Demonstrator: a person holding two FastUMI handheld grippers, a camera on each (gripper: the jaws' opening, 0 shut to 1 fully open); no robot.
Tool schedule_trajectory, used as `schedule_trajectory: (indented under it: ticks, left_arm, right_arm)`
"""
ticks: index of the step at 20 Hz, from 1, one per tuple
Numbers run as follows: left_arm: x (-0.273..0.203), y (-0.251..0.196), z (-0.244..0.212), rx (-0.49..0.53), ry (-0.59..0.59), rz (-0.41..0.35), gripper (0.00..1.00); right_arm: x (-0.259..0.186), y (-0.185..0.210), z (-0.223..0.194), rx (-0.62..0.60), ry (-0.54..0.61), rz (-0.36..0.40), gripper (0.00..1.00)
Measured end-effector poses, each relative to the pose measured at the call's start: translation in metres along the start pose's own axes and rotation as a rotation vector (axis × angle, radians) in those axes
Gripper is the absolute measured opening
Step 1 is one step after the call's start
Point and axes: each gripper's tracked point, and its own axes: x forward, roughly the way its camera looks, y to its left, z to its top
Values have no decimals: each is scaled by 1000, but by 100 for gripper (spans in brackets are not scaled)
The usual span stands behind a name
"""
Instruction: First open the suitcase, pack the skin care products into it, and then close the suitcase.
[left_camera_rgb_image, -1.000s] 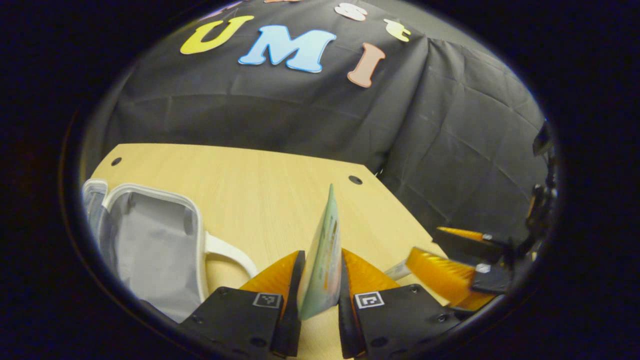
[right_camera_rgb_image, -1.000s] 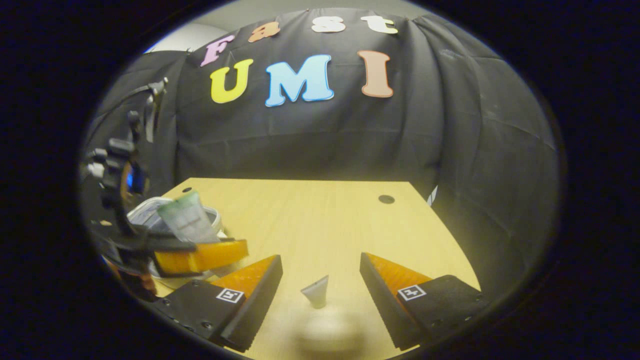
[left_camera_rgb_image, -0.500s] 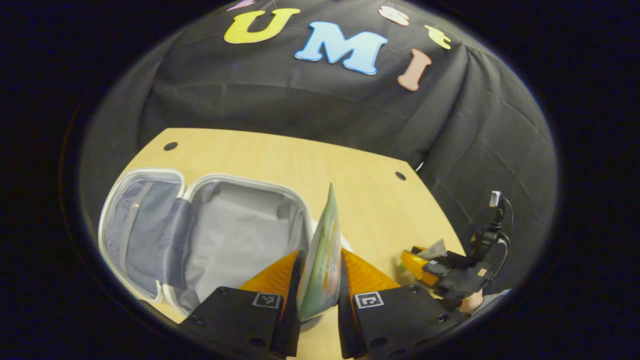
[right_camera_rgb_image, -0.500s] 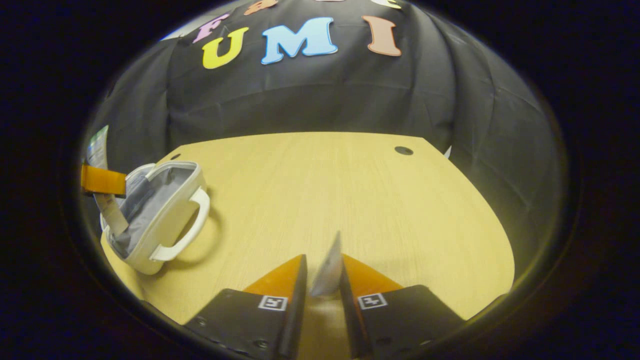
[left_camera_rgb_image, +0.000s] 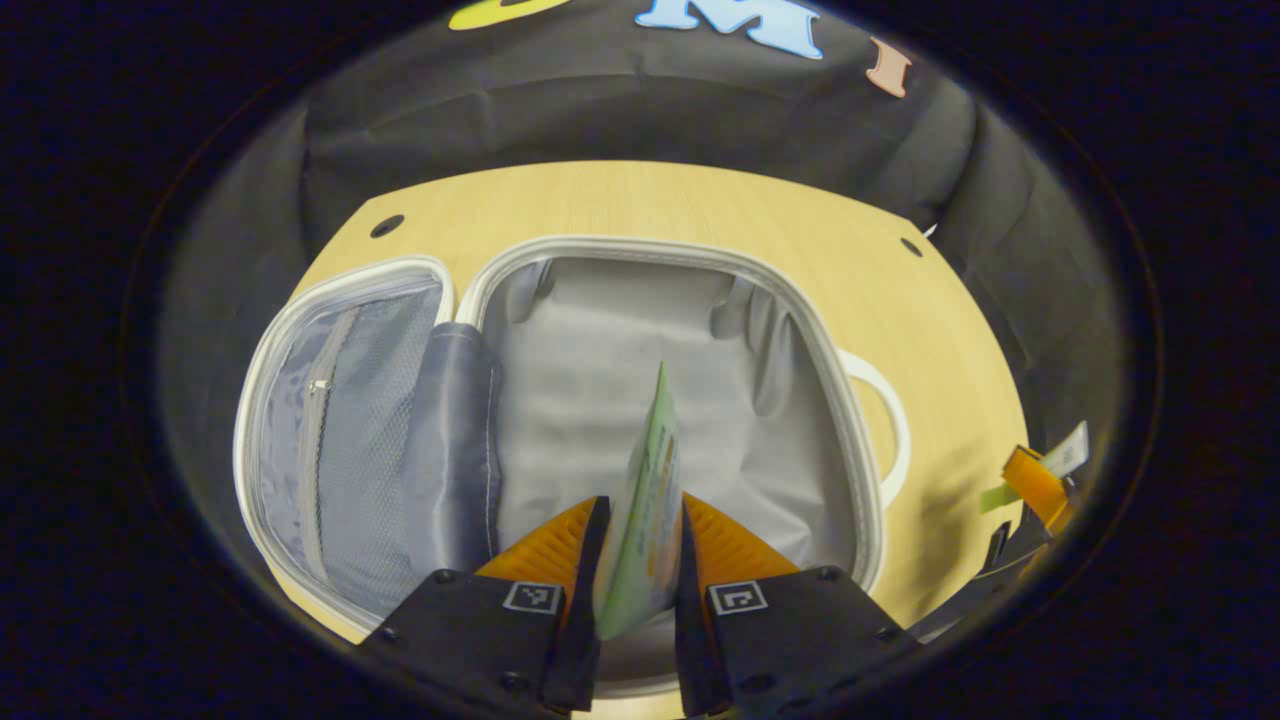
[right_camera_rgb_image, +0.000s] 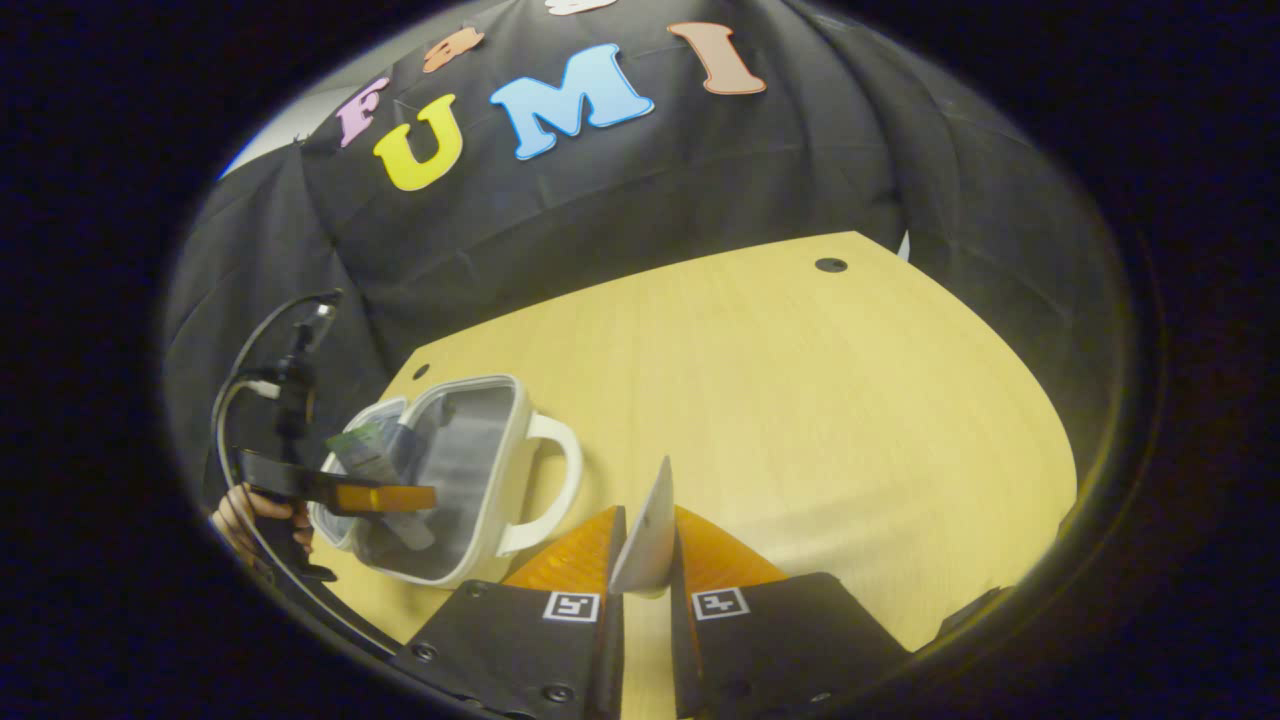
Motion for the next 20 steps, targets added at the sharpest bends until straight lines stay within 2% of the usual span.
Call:
schedule_trajectory:
  ticks: [2,4,5,7,8,10,12,17,18,20]
  left_arm:
    - [7,7,2,2,0,-2,43]
    - [1,6,16,20,-60,-8,47]
    - [-5,6,22,29,-89,-11,57]
    - [-21,8,33,26,-167,-12,87]
    - [-32,12,38,19,-212,-13,83]
    - [-60,27,46,7,-290,11,90]
    - [-88,50,47,-19,-353,42,92]
    - [-144,126,26,-131,-418,148,92]
    - [-151,145,20,-154,-418,170,92]
    - [-159,173,8,-207,-427,209,92]
  right_arm:
    - [-8,26,-1,1,7,37,19]
    - [-8,51,-4,-5,19,67,18]
    - [-5,61,-5,-11,29,81,18]
    - [5,82,-6,-31,48,111,18]
    - [12,93,-8,-42,58,126,18]
    - [29,112,-12,-58,94,153,18]
    - [47,129,-21,-78,131,176,19]
    - [98,158,-45,-197,218,199,19]
    - [106,161,-51,-220,225,203,20]
    - [115,162,-51,-262,205,199,29]
